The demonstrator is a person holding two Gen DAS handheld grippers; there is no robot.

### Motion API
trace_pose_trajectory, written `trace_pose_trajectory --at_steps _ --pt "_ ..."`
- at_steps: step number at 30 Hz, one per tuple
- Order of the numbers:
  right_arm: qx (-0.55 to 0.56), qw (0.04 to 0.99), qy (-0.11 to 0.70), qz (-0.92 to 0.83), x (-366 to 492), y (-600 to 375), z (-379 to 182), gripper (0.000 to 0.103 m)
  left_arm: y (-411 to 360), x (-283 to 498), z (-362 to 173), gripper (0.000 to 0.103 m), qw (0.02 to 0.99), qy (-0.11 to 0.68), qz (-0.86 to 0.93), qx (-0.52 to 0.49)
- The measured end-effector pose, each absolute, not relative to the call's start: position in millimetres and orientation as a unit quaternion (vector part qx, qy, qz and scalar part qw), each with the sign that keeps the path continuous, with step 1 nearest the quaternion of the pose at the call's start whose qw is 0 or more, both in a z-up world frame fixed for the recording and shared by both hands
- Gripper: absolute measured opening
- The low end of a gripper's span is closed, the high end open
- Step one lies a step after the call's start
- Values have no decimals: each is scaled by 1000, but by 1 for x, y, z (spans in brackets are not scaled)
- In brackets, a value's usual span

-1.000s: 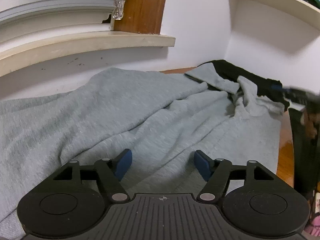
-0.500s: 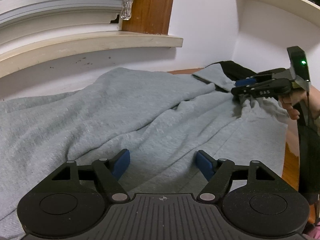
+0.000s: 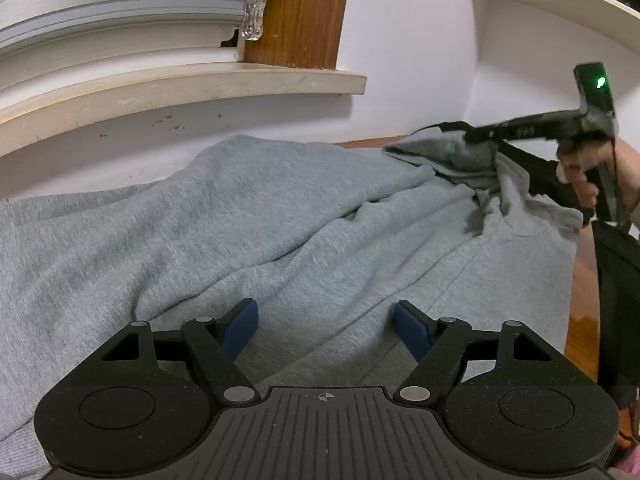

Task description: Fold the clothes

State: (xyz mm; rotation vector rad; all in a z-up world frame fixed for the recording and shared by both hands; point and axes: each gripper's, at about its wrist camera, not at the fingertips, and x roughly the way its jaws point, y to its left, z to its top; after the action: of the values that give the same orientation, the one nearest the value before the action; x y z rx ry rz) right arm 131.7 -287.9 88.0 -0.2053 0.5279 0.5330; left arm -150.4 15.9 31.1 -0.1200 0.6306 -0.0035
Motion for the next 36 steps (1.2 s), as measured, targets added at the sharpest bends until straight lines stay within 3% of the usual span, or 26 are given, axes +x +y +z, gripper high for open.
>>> trace_pose_trajectory --at_steps 11,18,24,27,31,35,36 --pt "-47 913 240 328 114 -270 119 8 -23 -108 67 87 967 233 -36 -100" --pt "-27 902 223 368 97 -252 141 8 -55 -61 72 89 961 217 -82 -150" --pt "-26 894 220 389 87 -242 146 8 -62 -37 72 97 961 201 -83 -173" --pt "-16 891 223 396 86 -242 144 8 -65 -25 71 84 960 193 -84 -184" --pt "-6 889 231 395 89 -244 136 8 -60 -9 65 11 950 208 -86 -215" --pt "16 897 224 380 89 -268 128 11 -48 -6 64 8 950 214 -73 -216" --pt "24 902 216 372 86 -280 125 18 -44 -9 66 8 949 212 -74 -221"
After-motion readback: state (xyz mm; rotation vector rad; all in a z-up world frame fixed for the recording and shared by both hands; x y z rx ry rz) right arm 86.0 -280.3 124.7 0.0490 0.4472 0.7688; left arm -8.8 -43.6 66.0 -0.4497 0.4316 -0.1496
